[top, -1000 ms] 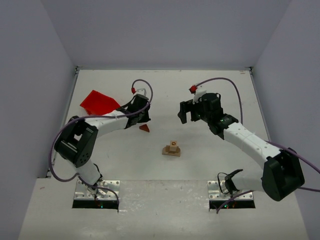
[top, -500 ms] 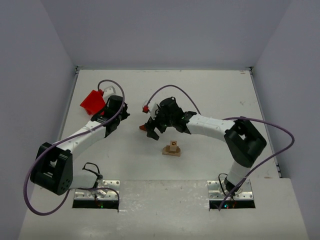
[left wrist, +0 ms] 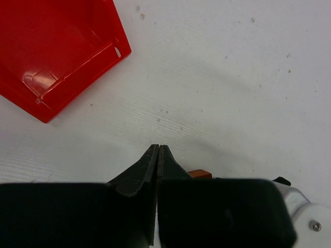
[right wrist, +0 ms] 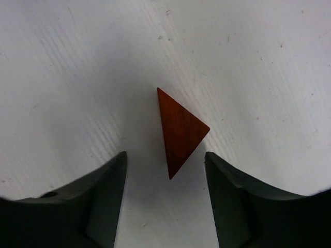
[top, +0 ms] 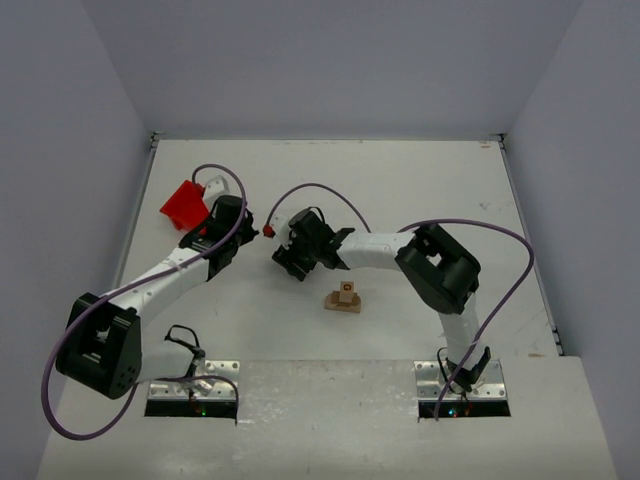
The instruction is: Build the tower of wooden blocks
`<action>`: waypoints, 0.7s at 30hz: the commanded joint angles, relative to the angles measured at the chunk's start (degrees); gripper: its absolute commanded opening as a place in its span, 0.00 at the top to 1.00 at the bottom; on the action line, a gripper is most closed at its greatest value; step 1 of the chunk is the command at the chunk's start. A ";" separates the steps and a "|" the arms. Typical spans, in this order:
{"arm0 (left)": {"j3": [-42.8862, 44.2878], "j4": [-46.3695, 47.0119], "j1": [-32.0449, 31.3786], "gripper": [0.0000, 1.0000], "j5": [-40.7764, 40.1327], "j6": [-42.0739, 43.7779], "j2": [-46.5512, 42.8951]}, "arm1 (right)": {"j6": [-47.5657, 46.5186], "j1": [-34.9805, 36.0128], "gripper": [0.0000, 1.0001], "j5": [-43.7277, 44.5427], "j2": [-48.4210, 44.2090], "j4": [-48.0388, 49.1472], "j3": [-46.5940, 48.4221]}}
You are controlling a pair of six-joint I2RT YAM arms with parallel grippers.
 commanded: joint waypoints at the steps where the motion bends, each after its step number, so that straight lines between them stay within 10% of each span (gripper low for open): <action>1: -0.33 2.10 0.47 1.00 0.69 -0.72 -1.53 | 0.77 -0.04 0.59 1.71 0.58 5.60 0.96; 7: -1.40 4.60 0.51 0.94 7.25 0.30 -1.87 | -0.51 -0.04 0.88 0.25 0.20 11.51 -1.54; 10: -2.11 6.49 0.47 0.71 11.93 1.15 -2.29 | -0.93 -0.04 1.00 1.74 -2.96 15.51 -4.04; 13: -2.22 9.71 0.47 0.03 15.54 1.51 -2.59 | -1.90 -0.04 1.00 6.81 -7.45 22.59 -7.87; 21: -1.26 10.88 0.47 0.00 19.71 2.50 -3.08 | -25.92 -0.12 1.00 10.35 -12.52 36.54 -16.73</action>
